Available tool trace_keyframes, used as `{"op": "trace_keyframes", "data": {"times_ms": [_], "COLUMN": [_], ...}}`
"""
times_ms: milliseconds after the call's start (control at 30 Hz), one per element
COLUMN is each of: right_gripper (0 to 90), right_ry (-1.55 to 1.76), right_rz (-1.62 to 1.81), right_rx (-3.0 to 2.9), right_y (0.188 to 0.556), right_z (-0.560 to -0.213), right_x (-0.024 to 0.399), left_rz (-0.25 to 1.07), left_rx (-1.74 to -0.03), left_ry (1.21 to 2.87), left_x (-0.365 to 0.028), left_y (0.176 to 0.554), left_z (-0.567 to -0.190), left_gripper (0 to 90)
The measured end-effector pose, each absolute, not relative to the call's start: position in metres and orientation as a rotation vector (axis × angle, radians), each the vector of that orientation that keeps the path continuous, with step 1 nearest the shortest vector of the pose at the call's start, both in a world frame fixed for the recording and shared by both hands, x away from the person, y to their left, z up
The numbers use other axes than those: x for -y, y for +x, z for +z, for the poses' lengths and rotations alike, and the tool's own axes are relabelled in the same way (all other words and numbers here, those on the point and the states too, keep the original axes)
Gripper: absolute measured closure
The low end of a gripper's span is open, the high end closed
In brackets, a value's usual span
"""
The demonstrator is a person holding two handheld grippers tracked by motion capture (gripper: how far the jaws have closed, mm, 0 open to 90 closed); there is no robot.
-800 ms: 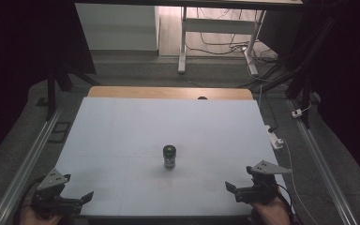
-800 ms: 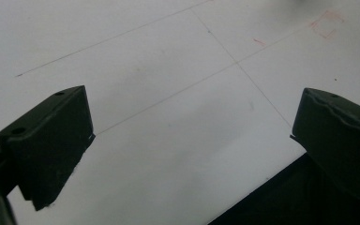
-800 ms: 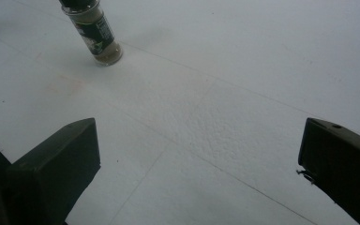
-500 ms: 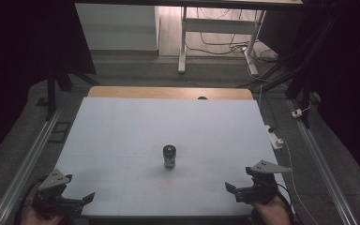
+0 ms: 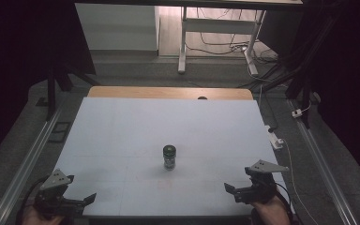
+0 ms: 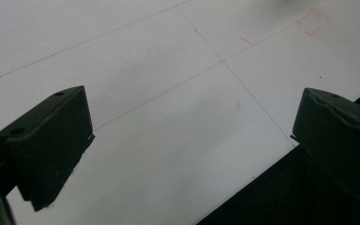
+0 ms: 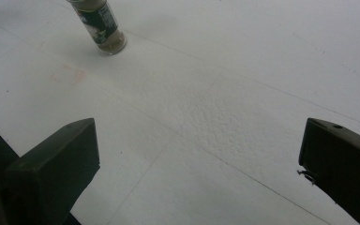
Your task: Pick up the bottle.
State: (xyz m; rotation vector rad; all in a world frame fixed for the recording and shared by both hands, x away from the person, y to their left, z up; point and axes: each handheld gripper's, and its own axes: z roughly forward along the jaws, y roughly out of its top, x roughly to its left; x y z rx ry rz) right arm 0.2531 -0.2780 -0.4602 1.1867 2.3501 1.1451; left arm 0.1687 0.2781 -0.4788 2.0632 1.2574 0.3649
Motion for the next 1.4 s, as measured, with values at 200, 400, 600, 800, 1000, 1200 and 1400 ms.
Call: {"op": "trace_keyframes", "data": {"times_ms": [200,400,600,800,1000,1200,1400], "right_gripper": [0.0,0.0,0.0,0.0,0.0,0.0,0.0], "right_ry": [1.182,1.169,1.140,1.096,1.049,0.997,0.967], "right_rz": [1.154,1.154,1.174,1.196,1.224,1.246,1.256], "right_rx": [-2.368,-2.386,-2.397,-2.405,-2.413,-2.441,-2.463], "right_y": [0.254,0.255,0.256,0.257,0.259,0.263,0.266], "right_z": [-0.460,-0.460,-0.459,-0.459,-0.458,-0.458,-0.459], "right_x": [0.278,0.276,0.272,0.268,0.263,0.255,0.248], "left_rz": [0.364,0.362,0.358,0.354,0.352,0.348,0.345], "left_rx": [-1.265,-1.265,-1.268,-1.270,-1.271,-1.276,-1.278], "left_ry": [2.065,2.068,2.062,2.062,2.061,2.057,2.055], "left_x": [-0.278,-0.278,-0.279,-0.279,-0.279,-0.279,-0.279], "left_y": [0.169,0.169,0.169,0.170,0.170,0.170,0.170], "left_z": [-0.479,-0.479,-0.479,-0.479,-0.479,-0.479,-0.479], "left_gripper": [0.0,0.0,0.0,0.0,0.0,0.0,0.0]}}
